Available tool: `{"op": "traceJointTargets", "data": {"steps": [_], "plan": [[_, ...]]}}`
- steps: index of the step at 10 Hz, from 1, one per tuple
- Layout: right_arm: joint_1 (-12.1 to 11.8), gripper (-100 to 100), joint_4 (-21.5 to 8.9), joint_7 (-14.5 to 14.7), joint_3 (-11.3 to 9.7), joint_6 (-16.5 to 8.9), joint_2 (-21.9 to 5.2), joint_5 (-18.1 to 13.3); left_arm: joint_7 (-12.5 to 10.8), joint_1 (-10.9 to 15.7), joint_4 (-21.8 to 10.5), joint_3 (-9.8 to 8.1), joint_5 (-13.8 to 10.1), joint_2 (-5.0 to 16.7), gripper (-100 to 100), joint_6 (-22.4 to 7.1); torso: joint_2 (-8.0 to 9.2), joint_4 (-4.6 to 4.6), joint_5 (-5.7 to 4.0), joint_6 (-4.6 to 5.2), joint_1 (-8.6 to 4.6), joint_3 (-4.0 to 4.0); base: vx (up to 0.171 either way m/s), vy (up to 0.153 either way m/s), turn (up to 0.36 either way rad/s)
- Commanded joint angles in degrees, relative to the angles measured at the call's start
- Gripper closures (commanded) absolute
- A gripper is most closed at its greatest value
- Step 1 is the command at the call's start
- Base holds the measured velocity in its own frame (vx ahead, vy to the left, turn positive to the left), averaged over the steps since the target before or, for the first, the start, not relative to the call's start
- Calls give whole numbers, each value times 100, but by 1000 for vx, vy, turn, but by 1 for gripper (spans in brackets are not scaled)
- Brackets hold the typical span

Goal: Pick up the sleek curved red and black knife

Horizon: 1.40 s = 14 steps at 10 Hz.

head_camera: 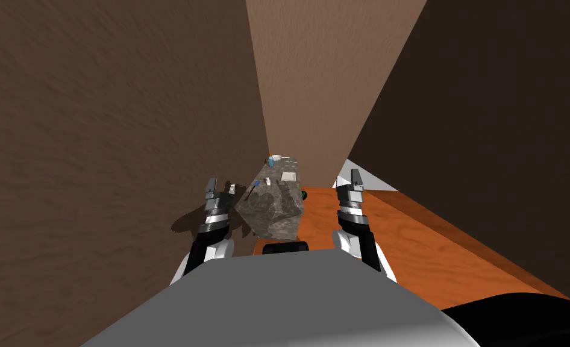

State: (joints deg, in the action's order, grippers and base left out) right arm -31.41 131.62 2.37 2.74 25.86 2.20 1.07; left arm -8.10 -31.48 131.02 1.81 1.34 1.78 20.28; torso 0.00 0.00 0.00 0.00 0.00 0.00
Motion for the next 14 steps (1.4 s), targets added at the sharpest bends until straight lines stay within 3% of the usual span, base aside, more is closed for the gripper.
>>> {"op": "traceJointTargets", "data": {"steps": [1,4,5,7,8,9,10,11,12,13,14], "plan": [[0,0,0,0,0,0,0,0,-127,47,-65,-121,-64,200,-100,-207,0,0,0,0,0,0,-5,-6,-149],[1,0,0,0,0,0,0,0,-425,160,-232,-404,-215,503,-100,-669,4,1,0,2,-1,2,-13,-8,-172],[1,0,0,0,0,0,0,0,-425,160,-232,-404,-215,503,-100,-691,5,1,0,2,-1,2,-10,-3,-41],[0,0,0,0,0,0,0,0,-701,263,-395,-660,-352,733,-100,-1046,3,1,0,2,0,2,-10,-8,-197],[1,0,0,0,0,0,0,0,-701,263,-395,-660,-352,733,-100,-1133,4,1,0,3,-1,2,-12,0,-58],[0,0,0,0,0,0,0,0,-858,320,-489,-804,-430,857,-100,-1292,4,1,0,-2,2,2,-11,-4,-128],[0,0,0,0,0,0,0,0,-858,320,-489,-804,-430,857,-100,-1384,4,1,1,1,2,2,-8,0,-81],[0,0,0,0,0,0,0,0,-1026,381,-591,-956,-514,985,-100,-1526,3,1,0,-1,2,2,-9,-4,-173],[0,0,0,0,0,0,0,0,-1026,381,-591,-956,-514,985,-100,-1651,3,1,0,1,2,2,-8,-1,-93],[0,0,0,0,0,0,0,0,-1206,443,-699,-1115,-603,1117,-100,-1808,3,1,0,-1,2,2,-9,-5,-166],[0,0,0,0,0,0,0,0,-1206,443,-699,-1115,-603,1117,-100,-1934,3,1,0,1,1,1,-9,-1,-90]]}}
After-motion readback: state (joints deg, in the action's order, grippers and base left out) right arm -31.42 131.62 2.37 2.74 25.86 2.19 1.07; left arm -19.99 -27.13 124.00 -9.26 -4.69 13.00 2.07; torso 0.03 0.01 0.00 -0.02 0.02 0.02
